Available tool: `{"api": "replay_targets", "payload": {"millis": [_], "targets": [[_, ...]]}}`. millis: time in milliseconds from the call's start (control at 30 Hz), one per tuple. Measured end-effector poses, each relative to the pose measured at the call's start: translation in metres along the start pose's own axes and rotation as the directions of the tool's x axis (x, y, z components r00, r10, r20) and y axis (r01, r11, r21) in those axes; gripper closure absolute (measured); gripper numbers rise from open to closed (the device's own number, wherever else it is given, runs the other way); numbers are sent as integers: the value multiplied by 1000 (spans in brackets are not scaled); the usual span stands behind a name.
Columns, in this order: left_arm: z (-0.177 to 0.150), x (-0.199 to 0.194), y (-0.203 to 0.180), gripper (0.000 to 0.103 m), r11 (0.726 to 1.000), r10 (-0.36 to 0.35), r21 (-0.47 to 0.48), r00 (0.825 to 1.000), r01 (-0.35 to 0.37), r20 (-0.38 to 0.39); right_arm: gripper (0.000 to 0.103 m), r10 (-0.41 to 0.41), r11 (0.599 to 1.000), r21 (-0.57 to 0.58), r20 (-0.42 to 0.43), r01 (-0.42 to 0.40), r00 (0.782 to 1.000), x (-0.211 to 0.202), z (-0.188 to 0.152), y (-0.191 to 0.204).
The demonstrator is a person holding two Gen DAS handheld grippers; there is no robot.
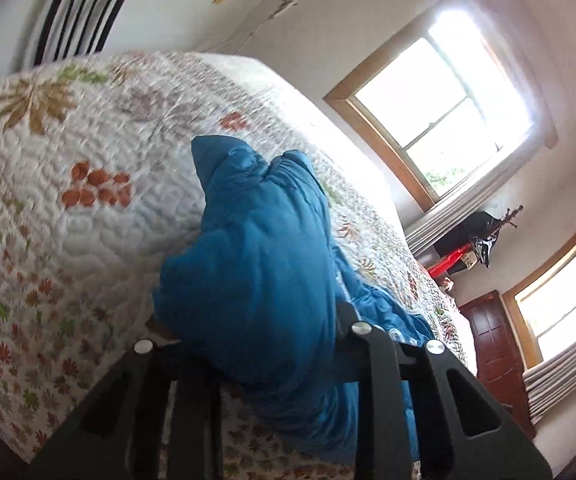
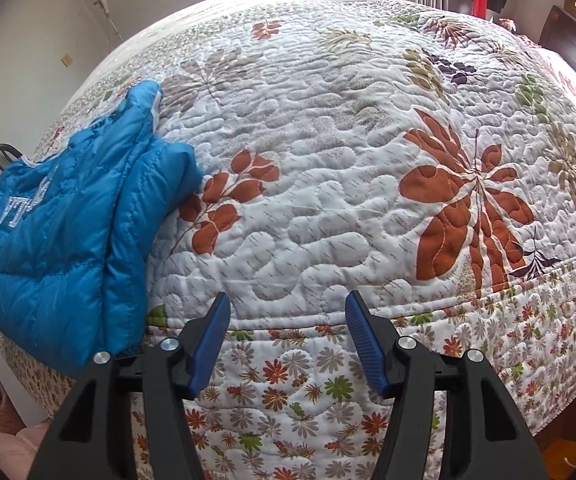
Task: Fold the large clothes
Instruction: 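Grasp the folded jacket with the left gripper and carry it across the bed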
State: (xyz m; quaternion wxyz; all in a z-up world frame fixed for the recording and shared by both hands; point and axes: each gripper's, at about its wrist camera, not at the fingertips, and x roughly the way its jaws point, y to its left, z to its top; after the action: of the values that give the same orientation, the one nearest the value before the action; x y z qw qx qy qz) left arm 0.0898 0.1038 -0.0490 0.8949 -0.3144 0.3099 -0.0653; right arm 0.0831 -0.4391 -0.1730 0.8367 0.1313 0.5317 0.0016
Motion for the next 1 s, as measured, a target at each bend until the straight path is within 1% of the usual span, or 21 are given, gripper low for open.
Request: {"api": "replay_targets", "payload": {"millis": [67,167,267,333,400,533,600,667,800,900,1000], "targets": [[2,-3,-35,80,995,-20,96,1000,19,17,43,-1,1000,5,4,1,1000,-2,1,-5],[-1,2,-88,80,969,-45,243,999,40,16,43,-9,1000,14,6,9,1000,-4,2,-12],[-14,14,-135,80,932,-71,354,997,75,-23,43,-7,1000,18,5,7,1000,-3,4,-16],[-26,24,-159,80,910,-86,401,994,105,-66,43,-1,1000,21,3,1,1000,-2,4,-18],[-37,34,-179,80,893,-105,426,988,142,-110,43,3,1000,24,-2,-3,1000,0,4,-20],[-60,54,-205,80,869,-131,451,973,205,-190,43,17,999,29,-12,-17,1000,2,5,-23],[-76,66,-216,80,850,-133,474,965,227,-225,43,18,999,29,-14,-18,1000,2,6,-23],[-93,80,-225,80,832,-121,497,955,246,-271,43,16,1000,26,-16,-16,1000,3,7,-23],[-126,115,-233,77,800,-65,534,926,272,-373,42,13,1000,20,-19,-13,1000,6,8,-22],[-143,133,-230,74,779,-35,564,917,273,-396,42,19,1000,23,-18,-18,1000,6,8,-23],[-155,142,-225,73,773,-27,570,913,277,-407,41,19,1000,23,-18,-18,1000,7,9,-22]]}}
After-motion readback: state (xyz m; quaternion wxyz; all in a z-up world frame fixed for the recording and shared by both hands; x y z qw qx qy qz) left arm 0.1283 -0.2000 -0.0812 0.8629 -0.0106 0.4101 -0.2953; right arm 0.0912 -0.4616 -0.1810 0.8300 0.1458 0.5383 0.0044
